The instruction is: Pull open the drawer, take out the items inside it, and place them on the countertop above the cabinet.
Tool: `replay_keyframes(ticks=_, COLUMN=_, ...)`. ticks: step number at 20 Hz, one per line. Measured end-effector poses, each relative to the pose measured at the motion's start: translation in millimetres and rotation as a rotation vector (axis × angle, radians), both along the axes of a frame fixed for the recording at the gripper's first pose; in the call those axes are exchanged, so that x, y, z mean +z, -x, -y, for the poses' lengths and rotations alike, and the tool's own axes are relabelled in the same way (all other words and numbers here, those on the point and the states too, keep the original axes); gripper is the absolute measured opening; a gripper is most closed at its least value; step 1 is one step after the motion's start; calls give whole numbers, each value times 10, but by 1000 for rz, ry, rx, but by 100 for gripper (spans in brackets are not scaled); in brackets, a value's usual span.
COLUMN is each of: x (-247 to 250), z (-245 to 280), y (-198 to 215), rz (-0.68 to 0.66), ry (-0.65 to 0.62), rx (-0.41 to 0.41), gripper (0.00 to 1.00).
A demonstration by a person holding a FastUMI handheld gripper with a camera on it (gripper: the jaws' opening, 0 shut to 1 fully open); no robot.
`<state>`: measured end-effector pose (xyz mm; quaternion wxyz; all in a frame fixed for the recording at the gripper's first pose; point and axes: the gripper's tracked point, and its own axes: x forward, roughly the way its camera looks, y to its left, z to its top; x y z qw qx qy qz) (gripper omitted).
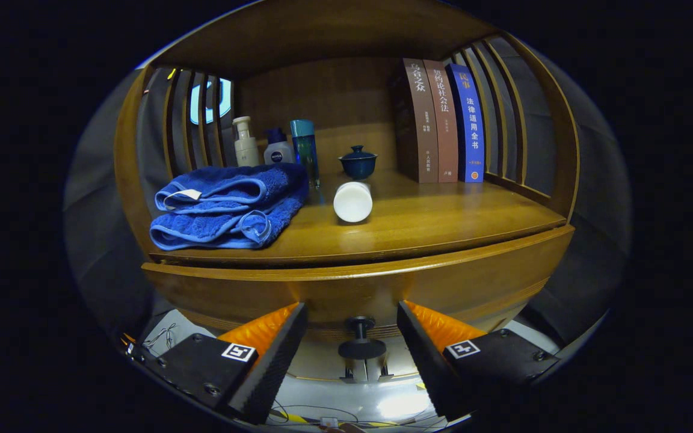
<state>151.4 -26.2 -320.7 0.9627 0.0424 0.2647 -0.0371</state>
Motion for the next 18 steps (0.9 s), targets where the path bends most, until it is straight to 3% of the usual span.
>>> replay_keyframes(ticks=13, x=-15, z=-26, y=-12, rz=-22, ry=-3, rx=0, gripper=99)
replay_keyframes(ticks=18, x=401, z=-48, y=68, rz=42, ry=26, rx=15, gripper=99)
